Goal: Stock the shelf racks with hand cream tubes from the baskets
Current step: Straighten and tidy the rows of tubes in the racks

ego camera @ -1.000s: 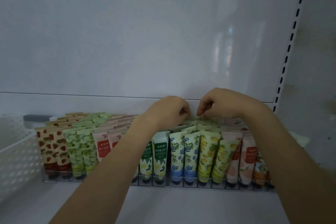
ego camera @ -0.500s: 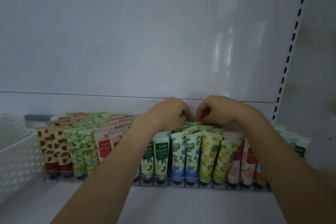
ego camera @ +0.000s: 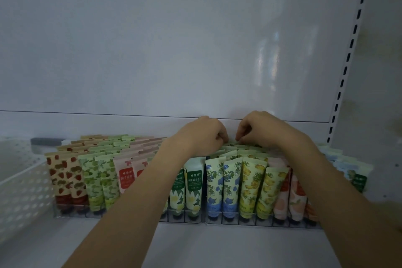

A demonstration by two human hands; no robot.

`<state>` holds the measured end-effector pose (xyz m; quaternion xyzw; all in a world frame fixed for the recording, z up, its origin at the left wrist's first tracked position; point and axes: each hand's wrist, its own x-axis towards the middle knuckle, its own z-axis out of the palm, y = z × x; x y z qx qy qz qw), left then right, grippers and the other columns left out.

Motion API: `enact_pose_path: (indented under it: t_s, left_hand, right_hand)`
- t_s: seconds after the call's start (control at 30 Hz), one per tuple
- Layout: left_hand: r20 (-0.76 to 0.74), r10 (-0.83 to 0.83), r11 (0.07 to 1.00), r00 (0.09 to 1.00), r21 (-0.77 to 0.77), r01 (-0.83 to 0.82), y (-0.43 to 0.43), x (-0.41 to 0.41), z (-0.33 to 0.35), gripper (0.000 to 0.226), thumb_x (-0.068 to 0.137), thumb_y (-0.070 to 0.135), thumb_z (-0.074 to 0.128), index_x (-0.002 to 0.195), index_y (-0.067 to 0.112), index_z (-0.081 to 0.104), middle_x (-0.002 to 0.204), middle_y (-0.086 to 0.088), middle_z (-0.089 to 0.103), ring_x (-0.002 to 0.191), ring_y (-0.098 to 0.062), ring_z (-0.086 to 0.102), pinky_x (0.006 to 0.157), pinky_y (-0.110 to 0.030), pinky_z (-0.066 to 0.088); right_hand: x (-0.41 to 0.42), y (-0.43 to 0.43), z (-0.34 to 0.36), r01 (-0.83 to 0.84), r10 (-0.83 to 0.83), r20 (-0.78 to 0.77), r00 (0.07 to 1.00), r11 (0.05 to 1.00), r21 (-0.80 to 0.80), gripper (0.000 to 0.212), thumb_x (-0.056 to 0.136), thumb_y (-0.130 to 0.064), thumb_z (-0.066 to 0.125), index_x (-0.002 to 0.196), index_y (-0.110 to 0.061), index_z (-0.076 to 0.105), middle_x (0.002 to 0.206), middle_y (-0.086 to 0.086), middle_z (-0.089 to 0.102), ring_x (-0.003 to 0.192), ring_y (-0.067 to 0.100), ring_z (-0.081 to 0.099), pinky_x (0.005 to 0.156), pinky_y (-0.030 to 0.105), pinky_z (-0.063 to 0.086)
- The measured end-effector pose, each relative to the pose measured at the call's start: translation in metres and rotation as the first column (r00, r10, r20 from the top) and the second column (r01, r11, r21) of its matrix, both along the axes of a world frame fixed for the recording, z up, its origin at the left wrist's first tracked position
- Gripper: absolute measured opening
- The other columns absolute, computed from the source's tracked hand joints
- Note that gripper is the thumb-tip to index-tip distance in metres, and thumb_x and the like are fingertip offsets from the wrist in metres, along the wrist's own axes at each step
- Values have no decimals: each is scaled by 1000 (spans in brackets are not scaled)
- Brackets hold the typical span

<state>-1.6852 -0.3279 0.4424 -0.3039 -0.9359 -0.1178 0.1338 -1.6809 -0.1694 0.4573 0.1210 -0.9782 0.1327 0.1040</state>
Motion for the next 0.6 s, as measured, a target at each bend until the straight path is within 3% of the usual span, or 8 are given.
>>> enact_pose_path:
  t_s: [0.13,0.27,0.47,0.6]
  left_hand:
    - [9,17,1000,1000,9,-17,0,0,0,34,87,6,42,106,15,69,115,0,67,108,-19,56,95,-35,45]
    - [27,14,1000,1000,21,-14,-1,-1,1,33,87,6,43,105,15,70,113,0,67,104,-18,58,92,-33,46]
    - [41,17,1000,999,25,-18,-2,-2,1,32,88,9,45,106,17,69,111,-1,68,95,-17,59,87,-29,46]
    - [48,7,999,999,34,-8,-2,-3,1,35,88,6,43,108,17,69,113,-1,67,89,-14,56,83,-25,44]
  right_hand:
    - [2,0,-2,44,-35,-62,997,988,151,8,84,-24,64,79,-30,64,96,-6,66,89,14,59,69,28,43]
    - [1,-1,-3,73,-49,-120,992,977,200,8,85,-24,61,81,-31,63,99,-6,65,91,16,58,67,27,38]
    - [1,-1,-1,77,-43,-166,985,976,202,6,86,-23,60,85,-28,64,98,-6,64,90,16,58,67,27,38]
    - [6,4,12,21,-5,-230,973,998,67,10,86,-23,61,79,-31,60,88,-9,59,86,13,56,68,27,39]
